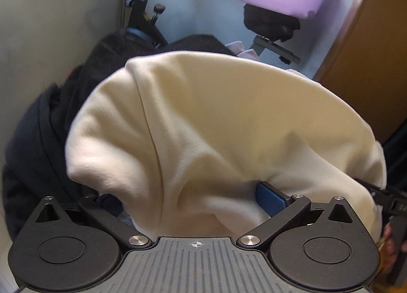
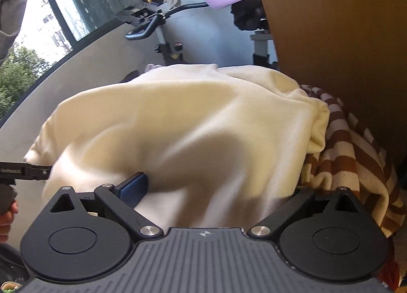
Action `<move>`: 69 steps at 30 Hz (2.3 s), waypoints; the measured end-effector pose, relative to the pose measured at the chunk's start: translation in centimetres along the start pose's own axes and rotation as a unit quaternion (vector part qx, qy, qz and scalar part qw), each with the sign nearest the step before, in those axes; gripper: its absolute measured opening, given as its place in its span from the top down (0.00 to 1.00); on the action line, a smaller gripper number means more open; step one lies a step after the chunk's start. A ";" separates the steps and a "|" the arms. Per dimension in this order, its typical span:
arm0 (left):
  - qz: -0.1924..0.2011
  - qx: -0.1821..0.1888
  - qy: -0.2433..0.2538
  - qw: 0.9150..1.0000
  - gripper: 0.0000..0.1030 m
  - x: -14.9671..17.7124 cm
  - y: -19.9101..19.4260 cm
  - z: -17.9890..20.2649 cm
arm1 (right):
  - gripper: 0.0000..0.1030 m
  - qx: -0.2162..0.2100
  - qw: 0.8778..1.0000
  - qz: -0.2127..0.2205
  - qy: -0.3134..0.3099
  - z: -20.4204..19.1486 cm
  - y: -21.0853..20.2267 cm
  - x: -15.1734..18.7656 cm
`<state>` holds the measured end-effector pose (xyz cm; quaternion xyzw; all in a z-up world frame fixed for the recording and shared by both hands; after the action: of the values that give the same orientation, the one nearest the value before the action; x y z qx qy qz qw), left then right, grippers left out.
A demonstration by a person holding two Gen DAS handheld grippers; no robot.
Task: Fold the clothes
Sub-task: 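Lift the cream hoodie off the heap with both grippers, regripping the fabric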
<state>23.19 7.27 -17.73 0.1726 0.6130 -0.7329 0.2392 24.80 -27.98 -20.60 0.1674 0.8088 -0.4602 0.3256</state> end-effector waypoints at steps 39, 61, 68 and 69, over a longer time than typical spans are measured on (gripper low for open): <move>-0.009 0.032 0.023 0.999 0.01 1.6 1.9 1.3 | 0.01 0.010 0.997 -0.034 -0.073 -2.9 0.7 1.3; -0.007 0.010 -0.006 1.000 0.01 2.3 3.1 1.6 | 0.20 0.043 0.998 -0.040 -0.036 -4.1 2.0 0.3; -0.009 -0.004 0.006 1.000 0.18 2.3 1.5 2.3 | 0.58 0.015 0.995 -0.047 -0.087 -6.1 1.0 1.0; -0.005 -0.012 0.019 1.000 0.30 2.2 1.0 2.6 | 0.61 0.014 0.995 -0.045 -0.091 -6.3 0.8 1.0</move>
<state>21.98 4.28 -19.26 0.1805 0.6271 -0.7233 0.2257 22.18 -22.22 -19.44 0.0926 0.7763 -0.4987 0.3742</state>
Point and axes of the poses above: each gripper's, at about its wrist camera, not at the fingertips, and y roughly the way its jaws point, z to its right, x to its underside, the point moved 2 cm from there along y, roughly the way its jaws point, and after that the axes turned 1 degree about -z, right-handed, at the moved point
